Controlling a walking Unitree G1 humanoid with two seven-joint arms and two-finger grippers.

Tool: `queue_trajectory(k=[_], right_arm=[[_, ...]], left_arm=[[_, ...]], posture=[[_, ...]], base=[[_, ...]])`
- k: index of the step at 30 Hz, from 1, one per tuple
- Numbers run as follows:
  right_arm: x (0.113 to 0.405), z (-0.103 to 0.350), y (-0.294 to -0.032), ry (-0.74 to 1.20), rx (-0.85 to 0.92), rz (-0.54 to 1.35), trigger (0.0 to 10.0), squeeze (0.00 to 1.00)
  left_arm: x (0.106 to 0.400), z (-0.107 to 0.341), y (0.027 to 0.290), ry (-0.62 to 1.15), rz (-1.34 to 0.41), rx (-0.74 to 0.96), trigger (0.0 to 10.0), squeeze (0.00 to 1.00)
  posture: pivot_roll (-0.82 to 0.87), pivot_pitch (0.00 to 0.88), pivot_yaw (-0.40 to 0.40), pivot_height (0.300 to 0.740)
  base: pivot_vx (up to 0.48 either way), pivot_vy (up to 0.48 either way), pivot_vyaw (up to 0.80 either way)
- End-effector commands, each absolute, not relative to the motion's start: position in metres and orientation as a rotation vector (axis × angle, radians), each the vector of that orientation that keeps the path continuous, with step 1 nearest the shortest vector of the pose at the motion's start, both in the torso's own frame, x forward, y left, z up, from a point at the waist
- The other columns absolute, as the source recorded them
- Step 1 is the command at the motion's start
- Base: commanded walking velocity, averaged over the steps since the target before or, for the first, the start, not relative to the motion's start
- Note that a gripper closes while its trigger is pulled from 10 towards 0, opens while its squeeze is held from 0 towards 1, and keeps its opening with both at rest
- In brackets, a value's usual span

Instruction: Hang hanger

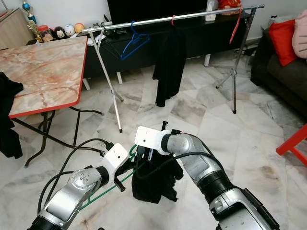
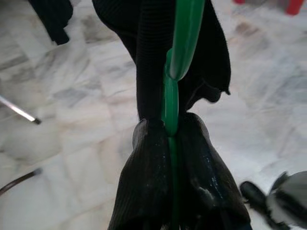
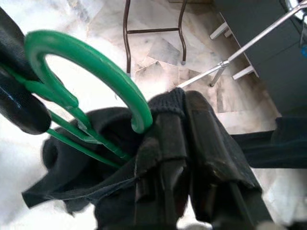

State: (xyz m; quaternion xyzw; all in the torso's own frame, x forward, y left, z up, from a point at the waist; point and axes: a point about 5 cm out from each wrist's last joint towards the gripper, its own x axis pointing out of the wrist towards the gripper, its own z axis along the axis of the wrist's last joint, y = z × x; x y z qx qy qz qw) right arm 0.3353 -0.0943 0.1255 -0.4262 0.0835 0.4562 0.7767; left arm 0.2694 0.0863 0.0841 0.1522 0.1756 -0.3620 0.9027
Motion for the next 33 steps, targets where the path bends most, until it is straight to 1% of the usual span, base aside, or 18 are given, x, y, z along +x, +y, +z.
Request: queue_trajectory(k=[1,4,5,8,11,21,29,33], right_arm=[[0.326,0.135,-0.077,0.084,-0.924,1.099,10.0,0.0],[0.328,0.136,-0.08,0.079,-0.949,1.107,10.0,0.0],[0.334,0.136,-0.087,0.091,-1.0,1.073,10.0,0.0],[0.346,0.139,-0.099,0.114,-1.076,1.005,10.0,0.0],[0.351,0.142,-0.107,0.127,-1.13,0.985,10.0,0.0],[0.355,0.139,-0.112,0.153,-1.145,0.989,10.0,0.0],[0.356,0.127,-0.127,0.225,-1.242,0.992,10.0,0.0],[0.357,0.127,-0.127,0.22,-1.218,1.0,10.0,0.0]], left_arm=[[0.268,0.095,0.082,0.306,-0.79,0.281,10.0,0.0],[0.266,0.096,0.079,0.307,-0.824,0.275,10.0,0.0],[0.265,0.096,0.079,0.311,-0.835,0.284,10.0,0.0],[0.265,0.094,0.082,0.321,-0.827,0.323,10.0,0.0],[0.264,0.09,0.086,0.336,-0.838,0.361,10.0,0.0],[0.261,0.089,0.092,0.349,-0.853,0.382,10.0,0.0],[0.258,0.084,0.096,0.375,-0.882,0.453,10.0,0.0],[0.257,0.083,0.095,0.376,-0.889,0.446,10.0,0.0]], posture=[[-0.1,0.0,0.088,0.74],[-0.1,0.0,0.088,0.74],[-0.1,0.0,0.088,0.74],[-0.1,0.0,0.088,0.74],[-0.1,0.0,0.088,0.74],[-0.1,0.0,0.088,0.74],[-0.1,0.0,0.087,0.74],[-0.1,0.0,0.086,0.74]], base=[[0.0,0.0,0.0],[0.0,0.0,0.0],[0.0,0.0,0.0],[0.0,0.0,0.0],[0.0,0.0,0.0],[0.0,0.0,0.0],[0.0,0.0,0.0],[0.0,0.0,0.0]])
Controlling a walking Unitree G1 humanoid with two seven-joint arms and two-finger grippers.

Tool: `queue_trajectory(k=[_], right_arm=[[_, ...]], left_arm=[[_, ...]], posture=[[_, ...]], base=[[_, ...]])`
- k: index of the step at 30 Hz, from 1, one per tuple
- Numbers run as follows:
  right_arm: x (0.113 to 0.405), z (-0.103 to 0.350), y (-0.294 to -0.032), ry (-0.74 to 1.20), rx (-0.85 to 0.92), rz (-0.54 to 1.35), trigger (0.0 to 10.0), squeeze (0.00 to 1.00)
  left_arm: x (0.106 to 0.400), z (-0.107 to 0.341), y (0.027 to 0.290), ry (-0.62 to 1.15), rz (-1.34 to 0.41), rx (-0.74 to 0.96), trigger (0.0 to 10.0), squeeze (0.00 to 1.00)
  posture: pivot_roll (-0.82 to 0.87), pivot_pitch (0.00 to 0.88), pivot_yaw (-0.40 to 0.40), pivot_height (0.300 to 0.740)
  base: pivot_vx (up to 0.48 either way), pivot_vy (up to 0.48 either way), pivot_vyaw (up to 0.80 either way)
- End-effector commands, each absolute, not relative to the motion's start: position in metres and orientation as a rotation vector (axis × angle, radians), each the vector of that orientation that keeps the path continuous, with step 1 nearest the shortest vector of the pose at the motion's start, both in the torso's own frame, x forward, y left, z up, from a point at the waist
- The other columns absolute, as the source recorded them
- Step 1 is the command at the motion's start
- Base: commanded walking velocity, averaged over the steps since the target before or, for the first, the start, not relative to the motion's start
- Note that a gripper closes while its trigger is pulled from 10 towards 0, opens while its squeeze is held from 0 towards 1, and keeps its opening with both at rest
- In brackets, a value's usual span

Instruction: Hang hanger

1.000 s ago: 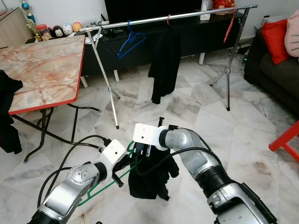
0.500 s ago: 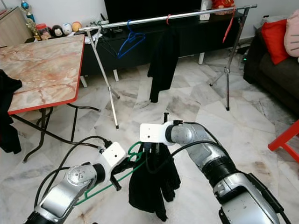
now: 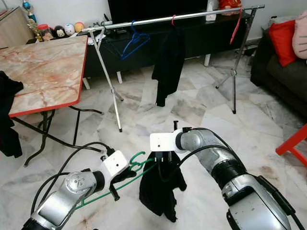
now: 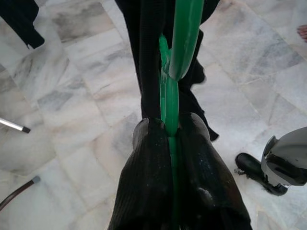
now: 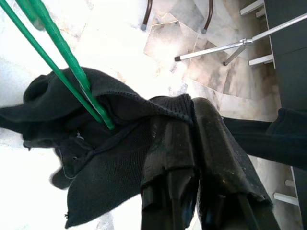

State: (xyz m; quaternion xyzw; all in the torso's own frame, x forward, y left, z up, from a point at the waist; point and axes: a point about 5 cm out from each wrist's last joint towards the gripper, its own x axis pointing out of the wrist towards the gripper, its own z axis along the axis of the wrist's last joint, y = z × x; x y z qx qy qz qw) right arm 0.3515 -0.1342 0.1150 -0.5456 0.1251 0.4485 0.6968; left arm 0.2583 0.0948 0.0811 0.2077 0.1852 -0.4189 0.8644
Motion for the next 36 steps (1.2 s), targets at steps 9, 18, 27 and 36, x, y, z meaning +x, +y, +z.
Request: queue_trajectory(k=[9,18,27,36], right_arm=[[0.353,0.129,-0.112,0.175,-1.18,1.057,10.0,0.0],[0.34,0.14,-0.085,0.058,-1.095,1.181,10.0,0.0],[0.333,0.143,-0.079,0.028,-1.07,1.234,10.0,0.0],[0.303,0.154,-0.062,-0.087,-0.981,1.447,10.0,0.0]], left_arm=[[0.259,0.084,0.093,0.365,-0.887,0.439,10.0,0.0],[0.265,0.086,0.09,0.339,-0.85,0.406,10.0,0.0],[0.265,0.086,0.088,0.331,-0.863,0.421,10.0,0.0],[0.267,0.087,0.081,0.318,-0.875,0.416,10.0,0.0]], posture=[[-0.1,0.0,0.086,0.74],[-0.1,0.0,0.085,0.74],[-0.1,0.0,0.085,0.74],[-0.1,0.0,0.084,0.74]], base=[[0.0,0.0,0.0],[0.0,0.0,0.0],[0.0,0.0,0.0],[0.0,0.0,0.0]])
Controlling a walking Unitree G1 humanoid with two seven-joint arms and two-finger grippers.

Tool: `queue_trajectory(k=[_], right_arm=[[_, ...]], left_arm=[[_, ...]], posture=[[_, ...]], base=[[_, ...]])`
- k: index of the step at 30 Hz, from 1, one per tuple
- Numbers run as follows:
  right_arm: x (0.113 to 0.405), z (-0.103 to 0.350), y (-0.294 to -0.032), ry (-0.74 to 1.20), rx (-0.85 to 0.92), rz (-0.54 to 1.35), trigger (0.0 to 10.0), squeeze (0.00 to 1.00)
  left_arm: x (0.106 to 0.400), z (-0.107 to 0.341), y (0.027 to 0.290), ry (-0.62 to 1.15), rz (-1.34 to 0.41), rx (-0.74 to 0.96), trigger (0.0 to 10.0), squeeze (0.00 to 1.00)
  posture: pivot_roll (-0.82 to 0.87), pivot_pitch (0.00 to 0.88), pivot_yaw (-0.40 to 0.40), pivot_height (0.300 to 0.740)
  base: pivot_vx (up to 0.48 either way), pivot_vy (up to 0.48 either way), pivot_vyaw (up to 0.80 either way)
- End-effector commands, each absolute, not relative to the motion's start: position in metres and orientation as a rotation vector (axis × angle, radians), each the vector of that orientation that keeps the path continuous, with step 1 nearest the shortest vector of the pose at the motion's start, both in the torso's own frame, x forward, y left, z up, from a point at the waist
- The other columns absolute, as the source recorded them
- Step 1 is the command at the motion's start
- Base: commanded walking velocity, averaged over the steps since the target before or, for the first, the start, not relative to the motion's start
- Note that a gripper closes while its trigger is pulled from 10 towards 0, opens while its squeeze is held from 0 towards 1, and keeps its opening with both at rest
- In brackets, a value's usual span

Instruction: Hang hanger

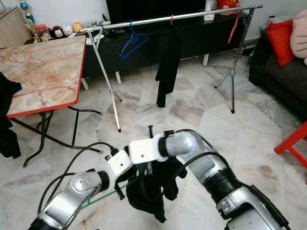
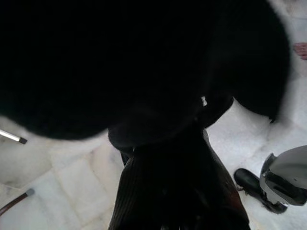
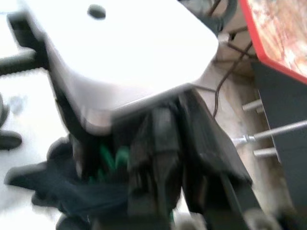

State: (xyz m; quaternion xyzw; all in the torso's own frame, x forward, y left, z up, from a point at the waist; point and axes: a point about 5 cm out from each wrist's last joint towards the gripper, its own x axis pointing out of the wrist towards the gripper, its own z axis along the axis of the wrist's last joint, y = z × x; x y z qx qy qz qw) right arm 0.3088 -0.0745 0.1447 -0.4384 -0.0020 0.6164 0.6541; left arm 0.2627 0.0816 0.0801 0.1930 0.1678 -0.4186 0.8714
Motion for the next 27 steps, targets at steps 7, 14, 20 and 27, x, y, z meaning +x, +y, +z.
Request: queue_trajectory(k=[7,14,20,27], right_arm=[[0.339,0.147,-0.103,0.072,-1.151,1.149,10.0,0.0],[0.346,0.143,-0.113,0.111,-1.197,1.087,10.0,0.0],[0.353,0.134,-0.123,0.153,-1.276,1.024,10.0,0.0],[0.354,0.131,-0.124,0.154,-1.273,1.019,10.0,0.0]], left_arm=[[0.264,0.083,0.089,0.333,-0.867,0.426,10.0,0.0],[0.263,0.082,0.092,0.341,-0.865,0.436,10.0,0.0],[0.262,0.081,0.098,0.352,-0.872,0.458,10.0,0.0],[0.26,0.081,0.104,0.364,-0.888,0.487,10.0,0.0]], posture=[[-0.1,0.0,0.083,0.74],[-0.1,0.0,0.083,0.74],[-0.1,0.0,0.084,0.74],[-0.1,0.0,0.084,0.74]], base=[[0.0,0.0,0.0],[0.0,0.0,0.0],[0.0,0.0,0.0],[0.0,0.0,0.0]])
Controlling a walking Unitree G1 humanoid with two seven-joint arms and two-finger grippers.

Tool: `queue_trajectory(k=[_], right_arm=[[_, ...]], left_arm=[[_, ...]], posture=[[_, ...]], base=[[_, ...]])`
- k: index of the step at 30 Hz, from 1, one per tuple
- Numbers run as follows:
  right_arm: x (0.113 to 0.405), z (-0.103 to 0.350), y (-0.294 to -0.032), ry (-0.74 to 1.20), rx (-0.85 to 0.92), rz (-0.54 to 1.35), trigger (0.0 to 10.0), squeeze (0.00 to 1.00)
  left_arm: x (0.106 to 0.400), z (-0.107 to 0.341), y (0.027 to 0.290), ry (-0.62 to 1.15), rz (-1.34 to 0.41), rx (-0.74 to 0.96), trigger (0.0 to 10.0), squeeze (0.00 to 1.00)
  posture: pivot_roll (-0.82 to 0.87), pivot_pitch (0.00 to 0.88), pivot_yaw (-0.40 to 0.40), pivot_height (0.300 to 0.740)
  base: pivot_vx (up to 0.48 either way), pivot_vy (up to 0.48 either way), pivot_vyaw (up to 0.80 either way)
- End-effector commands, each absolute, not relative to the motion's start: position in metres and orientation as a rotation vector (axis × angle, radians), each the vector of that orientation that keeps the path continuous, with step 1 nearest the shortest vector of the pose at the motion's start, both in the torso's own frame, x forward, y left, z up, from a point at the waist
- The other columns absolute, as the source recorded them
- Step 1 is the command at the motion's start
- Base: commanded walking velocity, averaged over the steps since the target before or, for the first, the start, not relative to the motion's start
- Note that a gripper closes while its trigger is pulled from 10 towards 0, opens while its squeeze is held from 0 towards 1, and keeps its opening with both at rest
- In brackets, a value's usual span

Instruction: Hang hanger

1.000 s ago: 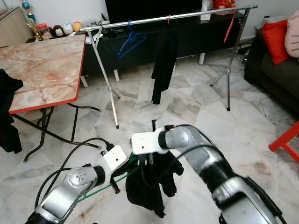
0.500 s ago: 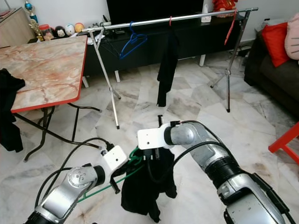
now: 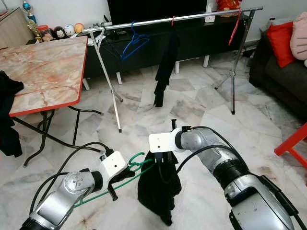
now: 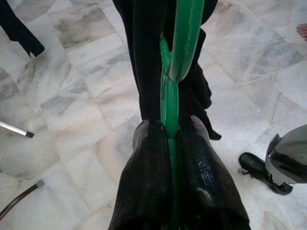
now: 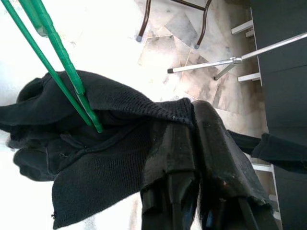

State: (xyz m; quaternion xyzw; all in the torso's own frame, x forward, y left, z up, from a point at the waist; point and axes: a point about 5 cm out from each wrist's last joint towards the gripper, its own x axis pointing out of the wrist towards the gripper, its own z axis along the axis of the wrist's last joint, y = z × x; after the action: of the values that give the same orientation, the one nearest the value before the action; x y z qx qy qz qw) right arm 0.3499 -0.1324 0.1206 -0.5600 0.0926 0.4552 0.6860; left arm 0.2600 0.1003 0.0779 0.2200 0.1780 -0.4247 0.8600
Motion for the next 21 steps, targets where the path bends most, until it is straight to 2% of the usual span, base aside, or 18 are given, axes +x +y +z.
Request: queue_trajectory(k=[1,7,12,21], right_arm=[[0.354,0.129,-0.126,0.159,-1.284,1.018,10.0,0.0],[0.355,0.128,-0.124,0.144,-1.306,1.033,10.0,0.0],[0.35,0.135,-0.108,0.053,-1.307,1.133,10.0,0.0],[0.338,0.143,-0.087,-0.033,-1.26,1.244,10.0,0.0]], left_arm=[[0.259,0.08,0.106,0.371,-0.9,0.508,10.0,0.0],[0.257,0.079,0.109,0.382,-0.934,0.557,10.0,0.0],[0.258,0.084,0.103,0.332,-0.975,0.587,10.0,0.0],[0.269,0.089,0.096,0.269,-0.896,0.591,10.0,0.0]], posture=[[-0.1,0.0,0.084,0.74],[-0.1,0.0,0.084,0.74],[-0.1,0.0,0.081,0.74],[-0.1,0.0,0.08,0.74]], base=[[0.0,0.0,0.0],[0.0,0.0,0.0],[0.0,0.0,0.0],[0.0,0.0,0.0]])
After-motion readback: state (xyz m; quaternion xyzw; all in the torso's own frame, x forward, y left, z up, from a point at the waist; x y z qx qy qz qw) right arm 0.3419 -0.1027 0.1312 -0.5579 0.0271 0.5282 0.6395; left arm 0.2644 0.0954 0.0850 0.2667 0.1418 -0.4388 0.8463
